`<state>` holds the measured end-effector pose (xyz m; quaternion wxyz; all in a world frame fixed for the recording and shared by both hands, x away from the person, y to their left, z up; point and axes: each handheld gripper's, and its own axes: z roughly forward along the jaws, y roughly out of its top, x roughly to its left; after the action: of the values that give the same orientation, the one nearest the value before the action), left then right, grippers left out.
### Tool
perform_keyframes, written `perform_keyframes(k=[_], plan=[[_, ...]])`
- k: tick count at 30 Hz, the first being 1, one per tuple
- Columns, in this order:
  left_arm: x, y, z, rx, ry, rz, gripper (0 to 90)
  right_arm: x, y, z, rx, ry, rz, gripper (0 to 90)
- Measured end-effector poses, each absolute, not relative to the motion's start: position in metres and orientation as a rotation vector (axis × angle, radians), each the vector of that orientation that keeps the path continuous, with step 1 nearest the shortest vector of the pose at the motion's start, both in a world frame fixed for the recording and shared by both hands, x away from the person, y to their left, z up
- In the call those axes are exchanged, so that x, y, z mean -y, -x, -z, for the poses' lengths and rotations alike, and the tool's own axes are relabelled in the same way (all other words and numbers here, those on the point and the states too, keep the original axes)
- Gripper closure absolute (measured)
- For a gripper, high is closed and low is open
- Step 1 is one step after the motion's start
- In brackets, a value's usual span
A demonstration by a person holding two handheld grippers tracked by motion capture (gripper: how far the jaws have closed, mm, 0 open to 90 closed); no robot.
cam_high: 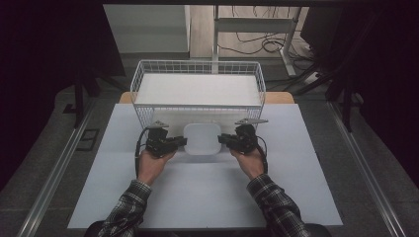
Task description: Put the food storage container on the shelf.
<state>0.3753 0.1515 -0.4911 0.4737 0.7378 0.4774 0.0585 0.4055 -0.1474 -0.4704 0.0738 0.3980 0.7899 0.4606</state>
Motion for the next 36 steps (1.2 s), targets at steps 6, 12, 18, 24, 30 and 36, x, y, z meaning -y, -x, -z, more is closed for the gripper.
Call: perform_keyframes(k=[6, 12, 18, 24, 30, 36], plan=[[-0.150, -0.383, 0.497, -1.187, -1.777, -0.149, 77.1, 0.145, -0.412, 0.477, -2.363, -1.210, -1.361, 75.6], [-0.150, -0.387, 0.500, -1.167, -1.747, -0.180, 73.2, 0.142, -0.417, 0.477, -2.334, -1.185, -1.361, 70.6], [-0.145, -0.390, 0.498, -1.158, -1.759, -0.288, 65.4, 0.136, -0.422, 0.477, -2.286, -1.188, -1.326, 64.2], [-0.141, -0.393, 0.496, -1.160, -1.742, -0.380, 58.3, 0.132, -0.426, 0.476, -2.228, -1.186, -1.306, 60.7], [-0.143, -0.386, 0.491, -1.130, -1.748, -0.401, 50.7, 0.135, -0.425, 0.470, -2.226, -1.166, -1.310, 61.1], [-0.139, -0.371, 0.489, -1.082, -1.743, -0.394, 40.2, 0.138, -0.416, 0.466, -2.253, -1.130, -1.338, 64.3]])
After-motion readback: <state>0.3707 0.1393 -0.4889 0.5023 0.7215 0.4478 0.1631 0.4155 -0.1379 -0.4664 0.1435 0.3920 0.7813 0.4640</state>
